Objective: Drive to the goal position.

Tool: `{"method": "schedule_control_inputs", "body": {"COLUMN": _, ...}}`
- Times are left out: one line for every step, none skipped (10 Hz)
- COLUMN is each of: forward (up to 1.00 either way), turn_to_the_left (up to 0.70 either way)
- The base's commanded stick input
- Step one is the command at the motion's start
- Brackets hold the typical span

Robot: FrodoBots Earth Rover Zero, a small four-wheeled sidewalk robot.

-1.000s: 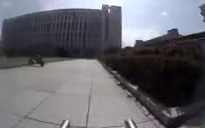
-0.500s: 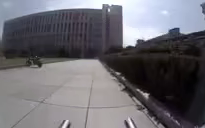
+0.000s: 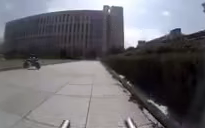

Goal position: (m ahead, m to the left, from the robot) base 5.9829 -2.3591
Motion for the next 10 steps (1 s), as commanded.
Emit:
{"method": "schedule_control_inputs", "body": {"forward": 0.85, "turn_to_the_left": 0.0}}
{"method": "schedule_control_inputs", "body": {"forward": 0.85, "turn_to_the_left": 0.0}}
{"method": "schedule_control_inputs", "body": {"forward": 0.85, "turn_to_the_left": 0.0}}
{"method": "schedule_control_inputs", "body": {"forward": 0.85, "turn_to_the_left": 0.0}}
{"method": "schedule_control_inputs", "body": {"forward": 0.85, "turn_to_the_left": 0.0}}
{"method": "schedule_control_inputs", "body": {"forward": 0.85, "turn_to_the_left": 0.0}}
{"method": "schedule_control_inputs", "body": {"forward": 0.85, "turn_to_the_left": 0.0}}
{"method": "schedule_control_inputs", "body": {"forward": 0.85, "turn_to_the_left": -0.02}}
{"method": "schedule_control_inputs", "body": {"forward": 0.85, "turn_to_the_left": -0.33}}
{"method": "schedule_control_inputs", "body": {"forward": 0.85, "turn_to_the_left": -0.34}}
